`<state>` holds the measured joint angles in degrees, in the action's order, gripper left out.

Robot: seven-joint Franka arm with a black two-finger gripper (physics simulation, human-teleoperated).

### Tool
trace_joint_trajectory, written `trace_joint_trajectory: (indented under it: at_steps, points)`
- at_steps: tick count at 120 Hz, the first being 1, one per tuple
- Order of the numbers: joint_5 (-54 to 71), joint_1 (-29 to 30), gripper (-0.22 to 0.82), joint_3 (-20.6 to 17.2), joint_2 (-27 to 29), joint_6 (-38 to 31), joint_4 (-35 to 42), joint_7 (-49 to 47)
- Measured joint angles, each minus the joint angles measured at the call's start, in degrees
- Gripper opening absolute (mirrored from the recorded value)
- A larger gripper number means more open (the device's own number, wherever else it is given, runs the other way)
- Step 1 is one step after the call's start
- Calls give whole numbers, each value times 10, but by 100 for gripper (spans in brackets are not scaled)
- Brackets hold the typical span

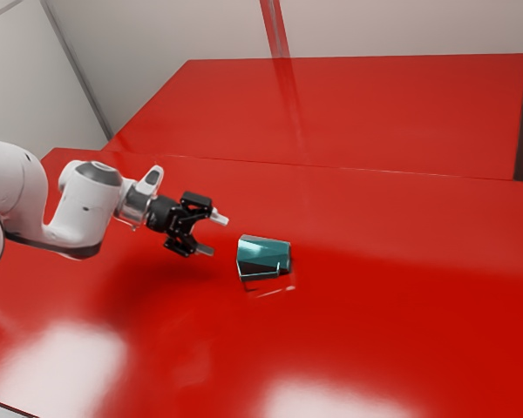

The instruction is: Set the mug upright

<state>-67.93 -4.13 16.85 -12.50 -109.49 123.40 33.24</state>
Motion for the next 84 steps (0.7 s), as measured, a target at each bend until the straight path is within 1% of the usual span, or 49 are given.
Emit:
trace_joint_trajectory:
  at_steps: [11,23,40,71,84]
  points:
    - [-28,-1,60,-5,-21,-6,0,25]
    - [-57,-1,60,-15,-29,-13,0,49]
    - [-100,-2,60,-33,-27,-21,22,75]
    - [-139,-2,60,-36,-28,-31,25,108]
    - [-152,-2,60,-44,-29,-35,25,119]
